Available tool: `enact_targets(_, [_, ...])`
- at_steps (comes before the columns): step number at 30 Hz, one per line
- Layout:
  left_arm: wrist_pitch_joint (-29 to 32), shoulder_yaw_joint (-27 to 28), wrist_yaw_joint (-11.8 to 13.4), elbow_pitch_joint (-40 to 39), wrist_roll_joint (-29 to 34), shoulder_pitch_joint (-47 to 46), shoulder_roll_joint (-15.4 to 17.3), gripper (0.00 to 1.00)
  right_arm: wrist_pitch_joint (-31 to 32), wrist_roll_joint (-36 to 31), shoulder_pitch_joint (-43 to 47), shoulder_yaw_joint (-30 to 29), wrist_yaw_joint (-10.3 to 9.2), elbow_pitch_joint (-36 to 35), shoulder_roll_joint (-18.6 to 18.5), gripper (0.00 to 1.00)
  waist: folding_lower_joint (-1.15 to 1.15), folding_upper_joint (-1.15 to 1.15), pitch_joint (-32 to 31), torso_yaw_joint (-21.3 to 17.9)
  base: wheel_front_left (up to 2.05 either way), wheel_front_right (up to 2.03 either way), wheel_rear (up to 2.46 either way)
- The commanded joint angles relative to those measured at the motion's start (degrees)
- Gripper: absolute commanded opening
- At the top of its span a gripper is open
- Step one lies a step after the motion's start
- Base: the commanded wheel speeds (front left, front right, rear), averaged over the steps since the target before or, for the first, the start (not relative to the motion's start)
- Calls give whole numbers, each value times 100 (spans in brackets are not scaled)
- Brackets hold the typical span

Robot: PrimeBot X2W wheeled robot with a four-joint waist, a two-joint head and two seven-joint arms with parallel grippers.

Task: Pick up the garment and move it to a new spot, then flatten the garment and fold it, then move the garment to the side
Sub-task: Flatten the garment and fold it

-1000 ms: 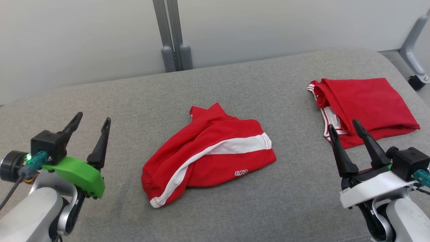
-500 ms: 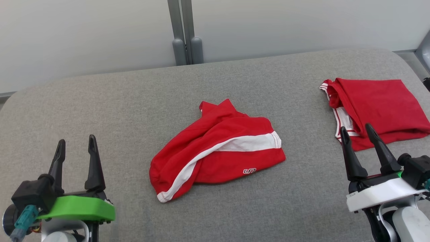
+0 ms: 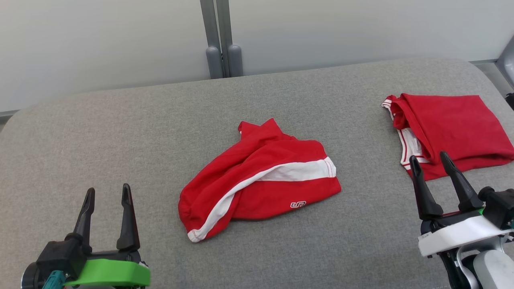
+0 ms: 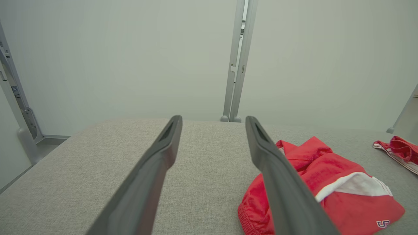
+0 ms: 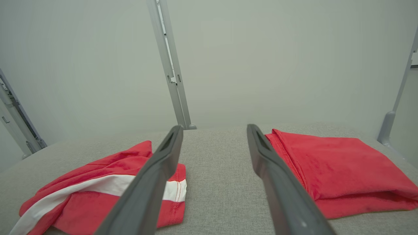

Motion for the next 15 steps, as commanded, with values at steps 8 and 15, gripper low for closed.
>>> enact_targets(8, [-14, 331, -352, 159, 292, 91, -255, 100, -11, -9, -17, 1, 1, -20, -29, 100, 0, 0, 37, 18, 0, 0, 0])
enact_targets(15, [-14, 510, -526, 259, 455, 97, -392, 100, -11, -5, -36, 20, 1, 23, -58, 100, 0, 0, 38, 45, 0, 0, 0])
